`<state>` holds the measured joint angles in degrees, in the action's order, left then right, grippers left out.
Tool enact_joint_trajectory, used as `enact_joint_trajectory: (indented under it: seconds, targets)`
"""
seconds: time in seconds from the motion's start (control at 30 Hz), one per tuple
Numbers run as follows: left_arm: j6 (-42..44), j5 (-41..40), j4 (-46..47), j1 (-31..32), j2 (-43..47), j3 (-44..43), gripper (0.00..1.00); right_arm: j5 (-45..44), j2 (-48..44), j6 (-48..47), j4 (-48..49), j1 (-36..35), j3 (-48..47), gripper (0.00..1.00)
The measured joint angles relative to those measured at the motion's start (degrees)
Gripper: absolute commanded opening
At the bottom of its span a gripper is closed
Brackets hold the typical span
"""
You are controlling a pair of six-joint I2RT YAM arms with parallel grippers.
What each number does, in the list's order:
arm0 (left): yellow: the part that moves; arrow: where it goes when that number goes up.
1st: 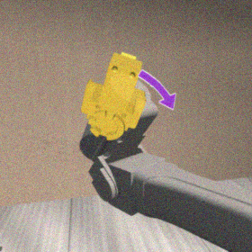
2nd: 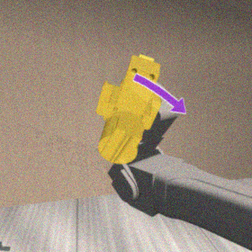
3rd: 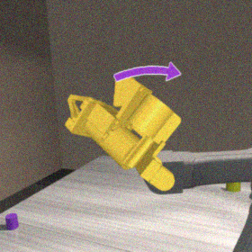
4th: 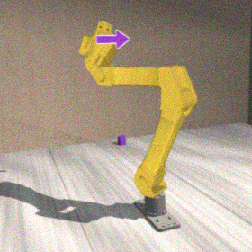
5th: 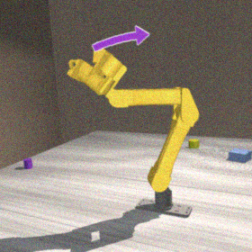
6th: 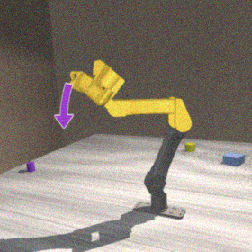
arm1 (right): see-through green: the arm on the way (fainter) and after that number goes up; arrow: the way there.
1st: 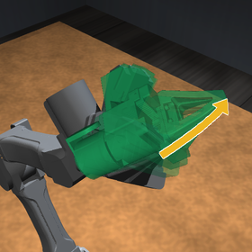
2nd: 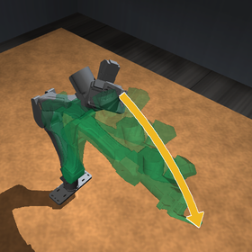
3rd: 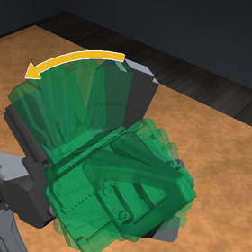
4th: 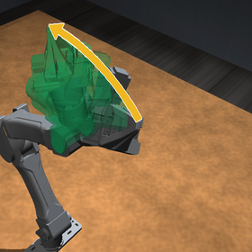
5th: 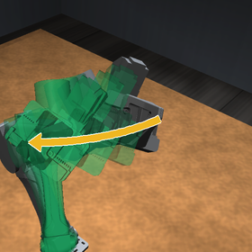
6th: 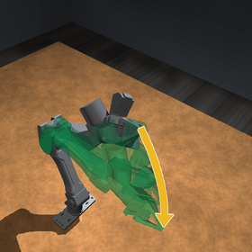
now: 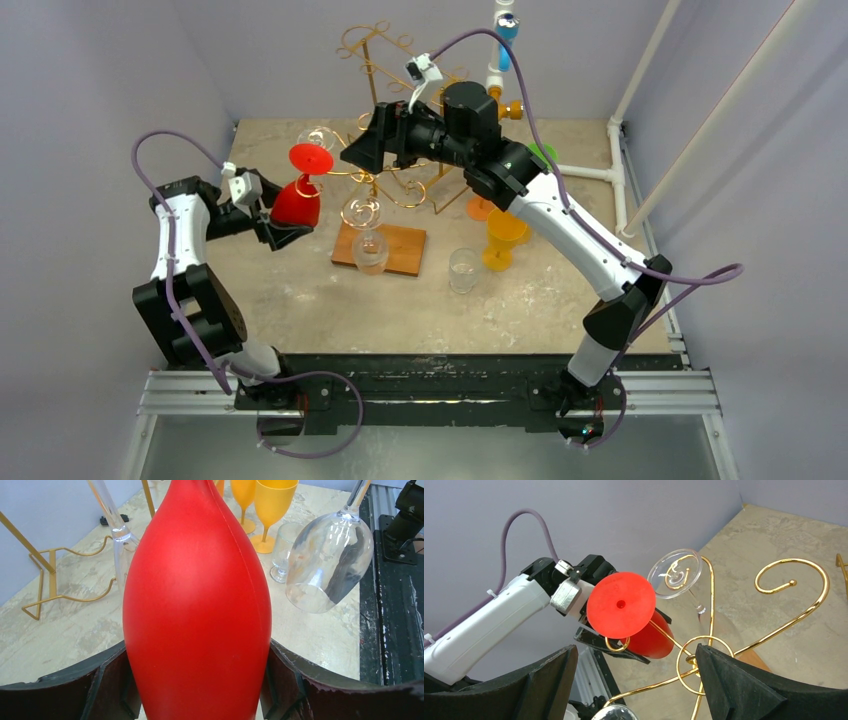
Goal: Place the wine glass upside down on the wine glass rack
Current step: Place the wine glass at the wine rack.
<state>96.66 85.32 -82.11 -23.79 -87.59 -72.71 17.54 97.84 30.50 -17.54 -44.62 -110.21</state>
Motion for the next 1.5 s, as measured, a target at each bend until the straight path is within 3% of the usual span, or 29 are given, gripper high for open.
enact_joint_trajectory:
  seconds: [0.6,0.83,1.07,1.5]
  targets:
    - [0.02,0.2,0.02,-0.94,1.11,3.58,0.0,-0.09,-0.04,-0.04,-1.4,-0.26,-0.37,0.99]
    - [0.0,0.22,0.26,-0.94,2.16,5.03,0.0,-0.52,0.87,0.11,-0.9,-3.45,-2.29,0.79]
    - [0.0,0.22,0.42,-0.94,2.78,5.14,0.0,-0.24,6.78,0.37,-0.87,-5.95,-9.73,0.42]
    - [0.04,0.11,0.66,-0.96,2.86,5.14,0.0,-1.6,15.28,0.31,-3.85,-7.39,-16.15,0.4]
